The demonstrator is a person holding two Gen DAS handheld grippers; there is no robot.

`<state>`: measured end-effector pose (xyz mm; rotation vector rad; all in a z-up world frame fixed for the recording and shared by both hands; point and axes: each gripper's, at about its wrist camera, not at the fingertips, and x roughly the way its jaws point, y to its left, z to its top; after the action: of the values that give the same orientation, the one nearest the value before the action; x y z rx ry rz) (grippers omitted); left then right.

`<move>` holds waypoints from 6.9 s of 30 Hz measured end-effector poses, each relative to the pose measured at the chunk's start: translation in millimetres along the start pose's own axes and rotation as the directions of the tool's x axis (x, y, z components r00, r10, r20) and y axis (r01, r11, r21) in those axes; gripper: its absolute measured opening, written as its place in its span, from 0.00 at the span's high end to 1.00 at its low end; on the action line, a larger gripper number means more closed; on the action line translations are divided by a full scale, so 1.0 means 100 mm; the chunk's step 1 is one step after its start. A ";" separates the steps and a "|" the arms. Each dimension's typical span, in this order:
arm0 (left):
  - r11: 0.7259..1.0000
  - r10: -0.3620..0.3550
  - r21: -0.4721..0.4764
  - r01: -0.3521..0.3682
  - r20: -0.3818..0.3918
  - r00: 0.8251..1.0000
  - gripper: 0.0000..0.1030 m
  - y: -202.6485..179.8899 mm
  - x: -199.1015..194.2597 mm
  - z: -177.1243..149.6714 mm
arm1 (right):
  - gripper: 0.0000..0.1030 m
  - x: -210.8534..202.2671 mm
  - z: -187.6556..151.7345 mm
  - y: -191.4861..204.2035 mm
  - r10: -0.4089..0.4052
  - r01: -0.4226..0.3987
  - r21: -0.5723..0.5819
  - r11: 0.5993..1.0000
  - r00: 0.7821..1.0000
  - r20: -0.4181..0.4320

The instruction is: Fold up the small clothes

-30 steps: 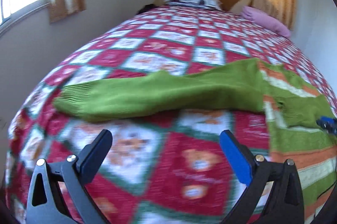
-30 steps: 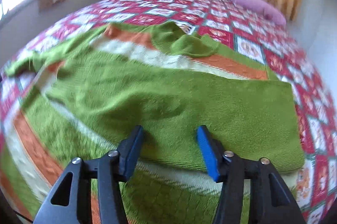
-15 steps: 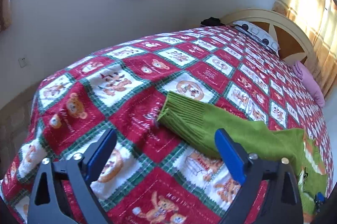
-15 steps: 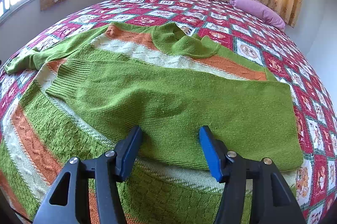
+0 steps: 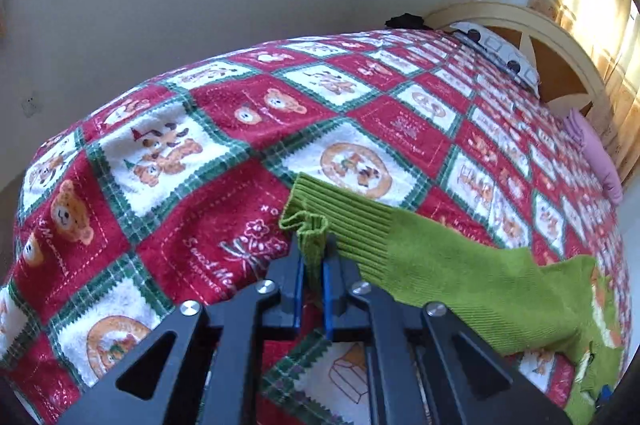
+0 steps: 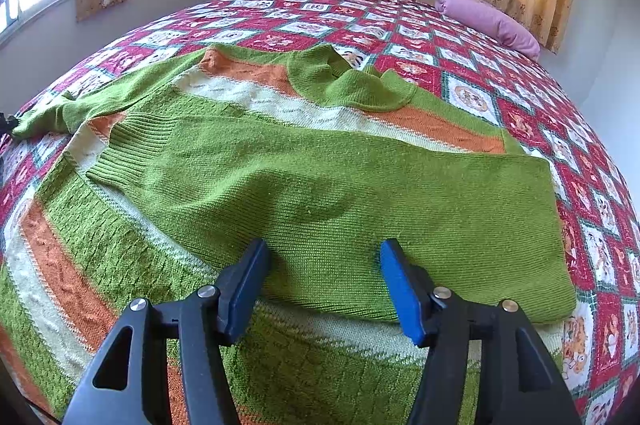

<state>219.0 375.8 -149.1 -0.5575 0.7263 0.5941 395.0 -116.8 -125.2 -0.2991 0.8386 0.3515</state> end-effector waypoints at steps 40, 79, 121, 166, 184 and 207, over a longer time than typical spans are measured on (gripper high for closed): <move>0.685 -0.649 0.489 0.540 0.074 0.757 0.95 -3.90 -1.96 -0.67 | 0.41 -1.28 -0.57 -0.66 0.038 -0.060 0.158 0.986 0.990 0.137; 0.757 -0.148 0.639 0.136 -0.036 0.988 0.11 -2.73 -0.26 -1.37 | 0.98 -0.16 0.27 -0.71 -0.036 0.047 0.191 0.981 0.997 -0.063; 0.816 -0.054 0.574 0.070 -0.046 0.998 0.00 -2.85 0.13 -1.08 | 0.65 -0.53 -0.04 -0.71 -0.003 -0.005 0.182 0.983 0.999 0.042; 0.804 -0.221 0.515 0.298 -0.207 0.953 0.00 -2.12 -0.53 -1.49 | 0.36 -0.45 -0.50 -0.78 -0.029 0.044 0.209 0.977 0.997 -0.076; 0.769 -0.184 0.610 0.191 -0.075 0.980 0.00 -2.07 -0.77 -1.70 | 0.33 -0.61 -0.70 -0.74 -0.034 0.047 0.202 0.978 0.997 -0.066; 0.753 -0.226 0.611 0.244 -0.109 0.968 0.00 -1.92 -1.06 -1.85 | 0.30 -0.93 -0.87 -0.63 0.020 0.000 0.260 0.966 0.997 -0.077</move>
<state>201.9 89.9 -135.8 -0.0305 0.8123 0.0822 305.4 -225.1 -101.5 -0.0640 0.9530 0.2361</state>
